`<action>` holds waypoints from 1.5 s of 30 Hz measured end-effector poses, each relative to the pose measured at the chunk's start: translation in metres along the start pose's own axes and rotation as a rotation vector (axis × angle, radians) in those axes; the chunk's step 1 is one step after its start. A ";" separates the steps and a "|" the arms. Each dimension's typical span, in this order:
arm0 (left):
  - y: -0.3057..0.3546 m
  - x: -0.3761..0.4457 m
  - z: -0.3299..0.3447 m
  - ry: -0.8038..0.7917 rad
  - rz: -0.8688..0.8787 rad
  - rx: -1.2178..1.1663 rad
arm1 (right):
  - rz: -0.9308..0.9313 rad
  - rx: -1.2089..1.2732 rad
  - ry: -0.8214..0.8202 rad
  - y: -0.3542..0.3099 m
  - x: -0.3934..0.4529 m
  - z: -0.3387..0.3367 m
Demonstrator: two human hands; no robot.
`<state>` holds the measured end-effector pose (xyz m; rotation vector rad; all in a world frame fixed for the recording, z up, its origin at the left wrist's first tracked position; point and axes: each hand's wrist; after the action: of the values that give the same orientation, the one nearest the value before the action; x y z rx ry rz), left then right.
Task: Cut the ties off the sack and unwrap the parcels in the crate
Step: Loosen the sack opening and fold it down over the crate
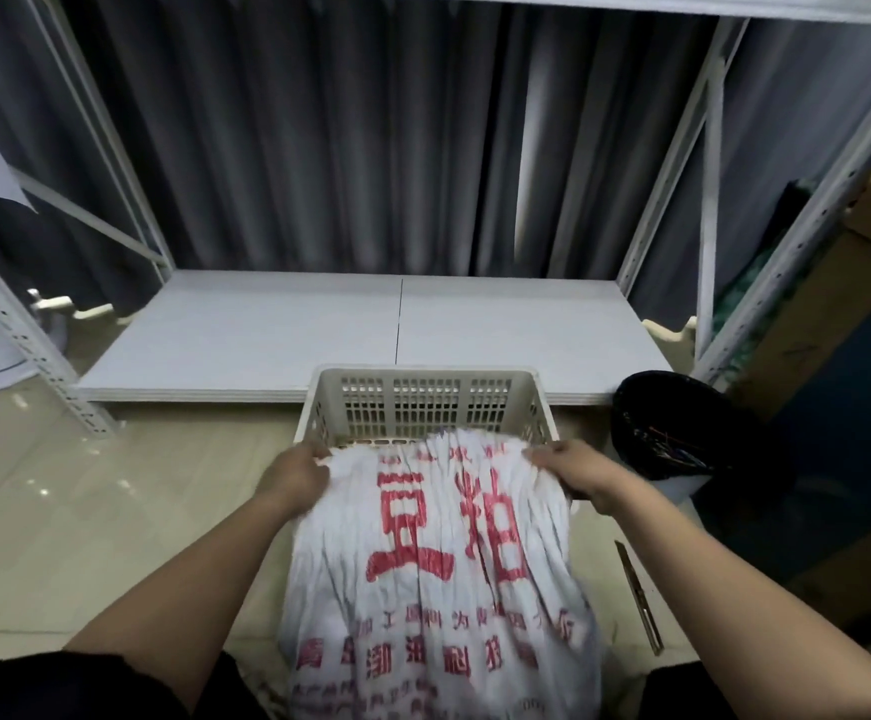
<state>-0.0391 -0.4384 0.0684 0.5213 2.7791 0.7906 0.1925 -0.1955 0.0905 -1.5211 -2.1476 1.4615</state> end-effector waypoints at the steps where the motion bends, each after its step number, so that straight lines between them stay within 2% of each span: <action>1: -0.007 0.004 -0.005 0.086 -0.028 -0.027 | 0.069 0.225 0.084 0.002 0.002 -0.009; 3: -0.016 0.010 -0.014 0.179 -0.080 -0.050 | 0.172 0.489 0.223 0.008 0.007 -0.023; 7: -0.021 0.021 -0.013 0.121 -0.133 -0.049 | 0.311 0.593 0.403 0.017 0.018 -0.029; 9: -0.020 0.021 -0.009 0.120 -0.158 -0.060 | 0.366 0.492 0.507 0.025 0.020 -0.024; 12: -0.013 0.015 -0.010 0.072 -0.159 -0.206 | 0.140 0.163 0.545 0.028 0.016 -0.029; 14: -0.007 -0.007 -0.015 0.012 -0.227 -0.495 | 0.059 0.255 0.315 0.029 0.008 -0.035; 16: -0.008 -0.039 -0.017 -0.008 -0.293 -0.701 | 0.081 0.383 -0.061 0.033 -0.017 -0.040; 17: -0.016 -0.057 -0.015 -0.060 -0.284 -0.689 | 0.076 0.350 -0.219 0.042 -0.029 -0.042; 18: -0.027 -0.076 -0.011 -0.138 -0.248 -0.639 | 0.075 0.284 -0.300 0.053 -0.036 -0.044; 20: -0.045 -0.111 -0.004 -0.398 -0.177 -0.501 | 0.115 0.090 -0.422 0.076 -0.055 -0.043; 21: -0.058 -0.116 0.005 -0.481 -0.130 -0.396 | 0.126 -0.013 -0.485 0.086 -0.061 -0.039; 22: -0.070 -0.117 0.015 -0.499 -0.087 -0.284 | 0.134 -0.113 -0.524 0.094 -0.065 -0.033; 24: -0.083 -0.114 0.032 -0.425 -0.045 -0.136 | 0.079 -0.219 -0.451 0.105 -0.067 -0.017; 27: -0.070 -0.113 0.032 -0.236 -0.001 -0.070 | -0.123 -0.335 -0.075 0.106 -0.065 0.001; 30: -0.050 -0.103 0.020 -0.037 0.120 -0.015 | -0.207 -0.394 0.080 0.088 -0.064 -0.001; 32: -0.043 -0.090 0.013 0.054 0.138 0.012 | -0.272 -0.300 0.125 0.073 -0.067 -0.002; 34: -0.038 -0.081 0.005 0.080 0.064 -0.080 | -0.282 -0.129 0.205 0.060 -0.067 -0.001; 36: -0.036 -0.073 0.001 0.118 -0.057 -0.307 | -0.172 0.112 0.280 0.053 -0.060 0.002; 38: -0.026 -0.071 -0.006 0.106 -0.186 -0.548 | 0.029 0.407 0.312 0.048 -0.050 0.002; 40: -0.013 -0.074 -0.016 -0.068 -0.260 -0.756 | 0.223 0.737 0.305 0.040 -0.039 -0.001; 41: -0.010 -0.076 -0.020 -0.185 -0.238 -0.815 | 0.301 0.878 0.286 0.033 -0.036 -0.003; 43: -0.005 -0.086 -0.019 -0.393 -0.099 -0.763 | 0.392 1.008 0.244 0.021 -0.031 -0.003; 45: -0.003 -0.099 0.000 -0.438 0.004 -0.625 | 0.362 0.991 0.223 0.013 -0.031 0.005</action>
<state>0.0503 -0.4791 0.0769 0.4967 1.9939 1.2909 0.2124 -0.2224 0.0903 -1.5385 -0.7710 1.8966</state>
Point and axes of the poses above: each hand's wrist, its own x-axis towards the middle knuckle, its own z-axis out of the palm, y = z × x, and after that the axes turned 13 degrees about y, right-handed
